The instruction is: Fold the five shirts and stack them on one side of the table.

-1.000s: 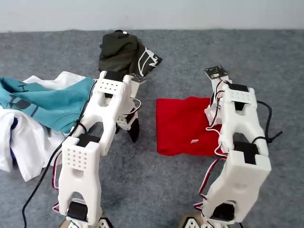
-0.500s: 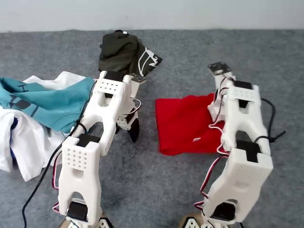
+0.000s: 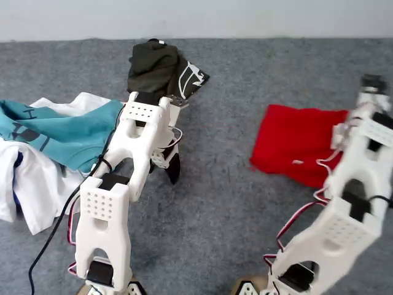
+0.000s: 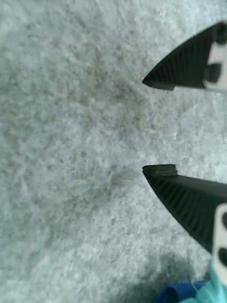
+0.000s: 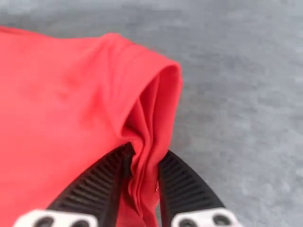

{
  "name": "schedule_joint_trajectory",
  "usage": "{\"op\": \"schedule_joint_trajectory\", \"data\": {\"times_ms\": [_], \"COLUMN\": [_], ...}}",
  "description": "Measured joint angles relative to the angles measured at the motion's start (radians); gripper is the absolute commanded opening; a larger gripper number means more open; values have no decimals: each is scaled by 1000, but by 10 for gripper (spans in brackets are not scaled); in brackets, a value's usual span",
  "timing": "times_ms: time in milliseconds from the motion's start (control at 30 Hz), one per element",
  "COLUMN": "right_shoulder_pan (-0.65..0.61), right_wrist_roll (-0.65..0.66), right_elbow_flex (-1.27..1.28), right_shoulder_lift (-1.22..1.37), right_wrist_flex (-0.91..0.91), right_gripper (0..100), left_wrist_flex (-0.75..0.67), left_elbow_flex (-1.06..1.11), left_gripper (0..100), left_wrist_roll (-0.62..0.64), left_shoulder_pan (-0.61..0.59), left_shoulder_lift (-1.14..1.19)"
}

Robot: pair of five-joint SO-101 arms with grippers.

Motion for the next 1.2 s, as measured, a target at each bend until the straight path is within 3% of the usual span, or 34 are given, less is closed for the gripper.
{"op": "schedule_joint_trajectory", "data": {"times_ms": [633,800,1100,1200], "right_shoulder_pan": [285,365,405,404], "right_wrist_roll": [-318,-374,-456,-456], "right_elbow_flex": [-97,-97,-121,-129], "right_shoulder_lift": [75,91,187,199], "right_wrist_flex": [-28,41,118,141], "right_gripper": [9,9,13,67], "left_wrist_flex": [0,0,0,0], "left_elbow_flex": [0,0,0,0], "left_gripper": [258,258,258,258], "left_wrist_roll": [0,0,0,0], "left_shoulder_pan": [0,0,0,0], "left_shoulder_lift": [0,0,0,0]}}
